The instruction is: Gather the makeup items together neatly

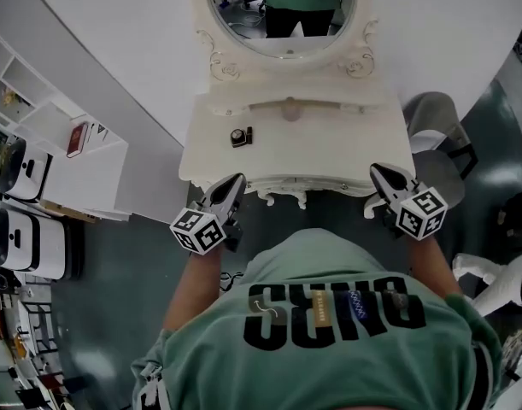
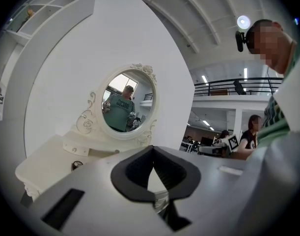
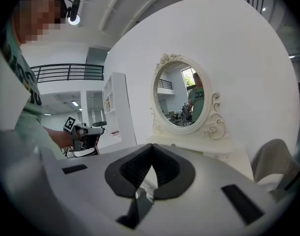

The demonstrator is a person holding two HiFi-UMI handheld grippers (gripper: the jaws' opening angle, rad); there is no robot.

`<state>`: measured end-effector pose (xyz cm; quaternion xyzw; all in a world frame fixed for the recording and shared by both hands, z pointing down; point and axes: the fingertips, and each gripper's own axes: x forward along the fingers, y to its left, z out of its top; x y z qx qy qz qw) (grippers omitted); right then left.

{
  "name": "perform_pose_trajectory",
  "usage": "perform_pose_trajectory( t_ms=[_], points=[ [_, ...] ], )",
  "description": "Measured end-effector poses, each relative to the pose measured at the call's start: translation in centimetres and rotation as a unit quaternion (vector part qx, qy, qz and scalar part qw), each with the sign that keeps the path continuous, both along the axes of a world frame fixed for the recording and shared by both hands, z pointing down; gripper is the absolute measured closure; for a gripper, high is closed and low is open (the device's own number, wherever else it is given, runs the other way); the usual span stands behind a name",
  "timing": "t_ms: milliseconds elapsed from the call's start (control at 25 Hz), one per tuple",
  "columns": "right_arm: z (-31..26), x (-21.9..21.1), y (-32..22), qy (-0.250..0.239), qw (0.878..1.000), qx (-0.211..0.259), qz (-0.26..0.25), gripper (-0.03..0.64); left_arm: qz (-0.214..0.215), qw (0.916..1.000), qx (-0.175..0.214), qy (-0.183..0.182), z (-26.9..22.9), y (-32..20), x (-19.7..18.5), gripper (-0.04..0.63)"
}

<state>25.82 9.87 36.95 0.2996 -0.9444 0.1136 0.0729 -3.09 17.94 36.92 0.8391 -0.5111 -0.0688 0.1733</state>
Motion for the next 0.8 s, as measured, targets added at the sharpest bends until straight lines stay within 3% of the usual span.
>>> perform_pose_trajectory(
  t_ms=[200,360,560,800],
  points=[
    [2.0,0.0,-0.1,-0.001,1.0,-0.015,-0.025,0.623,-0.005,0.9998,-0.02,-0.008,1.0,0.3,1.3,0.592],
    [3.7,-2.1,-0.6,-0.001,0.999,-0.03,-0.038,0.623,-0.016,0.9996,-0.023,-0.01,1.7,0.1,-0.3,0.592],
    [4.5,-7.2,-2.0,0.016,0.998,-0.032,-0.048,0.623,-0.016,0.9996,-0.021,0.008,3.1,-1.7,-4.7,0.592],
    [4.2,-16.0,-6.4,0.039,0.999,-0.021,-0.023,0.623,0.025,0.9995,-0.001,0.021,4.1,-7.9,-13.2,0.592]
  ],
)
